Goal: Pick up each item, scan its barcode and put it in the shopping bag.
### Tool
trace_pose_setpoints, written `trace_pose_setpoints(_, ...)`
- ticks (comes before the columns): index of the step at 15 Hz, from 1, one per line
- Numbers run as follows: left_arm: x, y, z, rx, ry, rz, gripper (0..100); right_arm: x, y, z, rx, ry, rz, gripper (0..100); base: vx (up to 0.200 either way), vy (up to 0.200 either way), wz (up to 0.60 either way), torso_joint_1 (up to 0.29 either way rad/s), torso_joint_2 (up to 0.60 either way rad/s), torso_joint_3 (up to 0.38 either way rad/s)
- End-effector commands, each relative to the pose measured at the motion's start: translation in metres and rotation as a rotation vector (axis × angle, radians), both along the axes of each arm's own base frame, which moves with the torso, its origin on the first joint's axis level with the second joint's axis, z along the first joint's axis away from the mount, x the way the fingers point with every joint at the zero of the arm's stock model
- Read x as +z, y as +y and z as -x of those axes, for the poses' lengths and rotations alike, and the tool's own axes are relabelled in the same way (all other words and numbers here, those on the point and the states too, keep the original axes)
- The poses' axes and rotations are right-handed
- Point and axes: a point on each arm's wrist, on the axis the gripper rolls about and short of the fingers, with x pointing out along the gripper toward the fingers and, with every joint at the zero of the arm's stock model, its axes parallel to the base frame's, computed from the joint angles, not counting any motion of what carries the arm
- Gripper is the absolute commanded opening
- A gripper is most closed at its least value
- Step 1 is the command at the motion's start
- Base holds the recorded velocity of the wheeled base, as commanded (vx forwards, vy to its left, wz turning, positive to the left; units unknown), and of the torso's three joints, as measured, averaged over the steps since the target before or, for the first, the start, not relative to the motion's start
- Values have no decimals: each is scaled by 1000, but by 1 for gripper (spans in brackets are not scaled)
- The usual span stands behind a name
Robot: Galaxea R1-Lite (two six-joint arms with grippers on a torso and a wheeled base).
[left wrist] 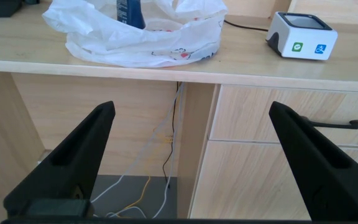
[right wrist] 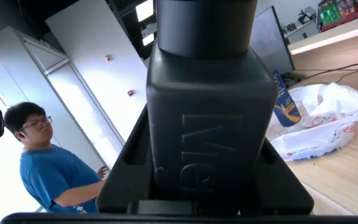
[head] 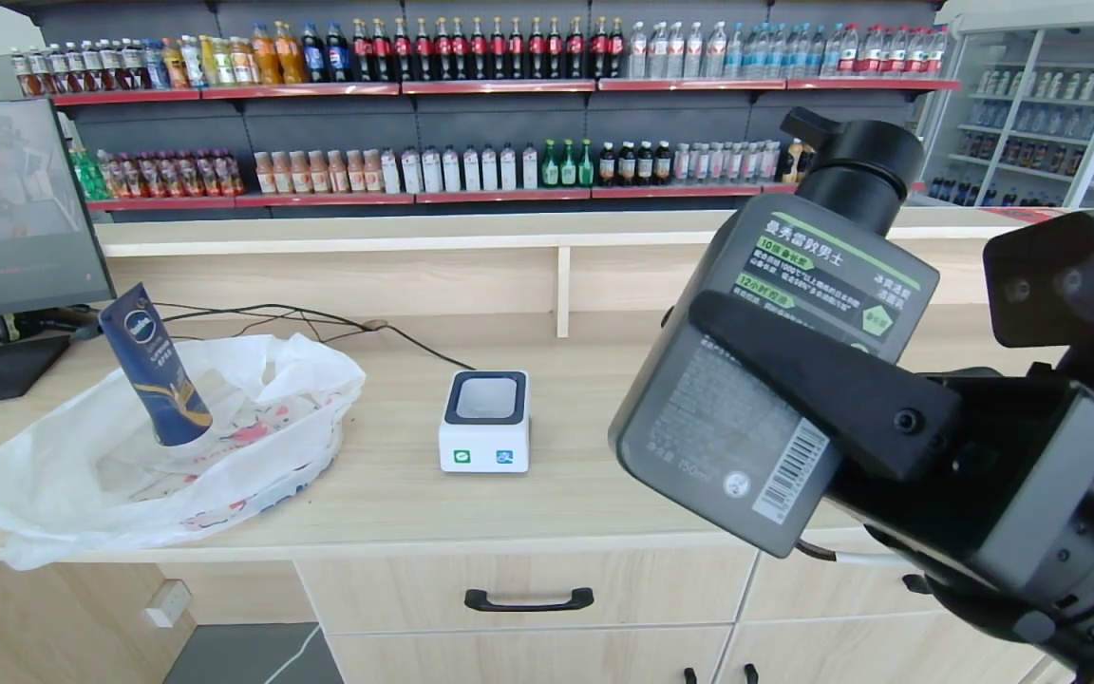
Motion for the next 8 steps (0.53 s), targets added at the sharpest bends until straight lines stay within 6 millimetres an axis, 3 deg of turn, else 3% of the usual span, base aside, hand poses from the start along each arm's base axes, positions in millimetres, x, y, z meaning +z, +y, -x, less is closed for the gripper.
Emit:
trace_pose_setpoints(1, 0, 0, 0, 0, -2, 0, 100, -1, -2, 2, -2, -5, 7, 0, 0, 0, 0, 0, 0, 0)
trace_pose_setpoints(4, 0, 0, 0, 0, 0, 0, 100, -29, -5, -4, -90, -128, 190, 0, 0, 0, 0, 0, 0, 0)
trace_pose_setpoints(6, 0, 0, 0, 0, 0, 0, 100, -37, -6, -28, -247, -272, 297, 0, 0, 0, 0, 0, 0, 0)
trace_pose_setpoints(8, 0, 0, 0, 0, 0, 0, 100, -46, -22, -61, -460, -404, 436, 0, 0, 0, 0, 0, 0, 0)
